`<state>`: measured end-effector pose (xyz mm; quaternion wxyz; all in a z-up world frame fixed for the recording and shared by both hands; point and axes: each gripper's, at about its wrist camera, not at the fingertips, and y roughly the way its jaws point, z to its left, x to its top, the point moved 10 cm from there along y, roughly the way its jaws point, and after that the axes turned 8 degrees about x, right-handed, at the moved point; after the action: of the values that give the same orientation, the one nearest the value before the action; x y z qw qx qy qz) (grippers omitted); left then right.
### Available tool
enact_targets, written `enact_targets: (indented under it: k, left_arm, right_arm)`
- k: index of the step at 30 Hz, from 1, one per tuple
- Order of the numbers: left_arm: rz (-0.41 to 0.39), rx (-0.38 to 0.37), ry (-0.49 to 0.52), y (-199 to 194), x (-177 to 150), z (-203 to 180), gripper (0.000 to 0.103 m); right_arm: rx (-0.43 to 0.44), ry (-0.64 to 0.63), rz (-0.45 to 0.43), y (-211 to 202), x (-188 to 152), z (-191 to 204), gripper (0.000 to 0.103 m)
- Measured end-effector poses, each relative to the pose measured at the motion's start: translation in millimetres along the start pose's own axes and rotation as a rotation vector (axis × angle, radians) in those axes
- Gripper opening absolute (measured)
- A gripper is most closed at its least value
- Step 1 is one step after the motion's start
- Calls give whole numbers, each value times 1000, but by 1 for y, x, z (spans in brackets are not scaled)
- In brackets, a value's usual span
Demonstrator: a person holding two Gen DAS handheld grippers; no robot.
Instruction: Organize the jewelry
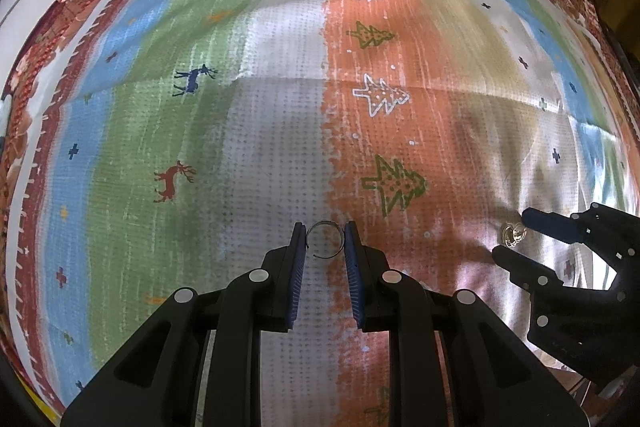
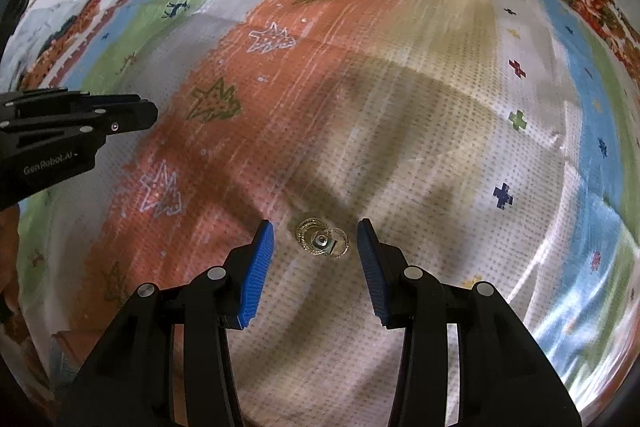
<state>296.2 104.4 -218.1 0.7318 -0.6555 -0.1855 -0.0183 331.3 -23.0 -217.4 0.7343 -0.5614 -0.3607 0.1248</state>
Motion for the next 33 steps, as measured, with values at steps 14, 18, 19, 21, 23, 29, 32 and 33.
enact_targets:
  k: [14,18,19,21,23,29,32,33]
  left_arm:
    - [-14,-12,-8,-7,1,-1,19]
    - [-19,-14,-13,-11,0,-2,19]
    - [-20,-15,-14,-12,0,-2,19]
    - [-24,-17,-18,-15,-1,-3,19]
    - [-28,-21,-23,-17,-1,-2,19]
    - [-46,-37,-38,-29,-4,0,19]
    - [-62,-58,-40,-41,-9,-3,19]
    - [-68,-64,-39,-44,-10,-4,19]
  right_arm:
    - [7,2,-17,-10,-4,2,10]
    - [3,-6,-16,-12,-7,4,10]
    - [4,-7,-16,-12,-8,5,10]
    - [1,-9,-21,-14,-9,6,10]
    - [5,-6,-28,-17,-9,7,10]
    - [11,5,-68,-36,-13,11,10]
    - [10,14,-97,-50,-16,13,10]
    - [10,16,-106,-53,-17,14,10]
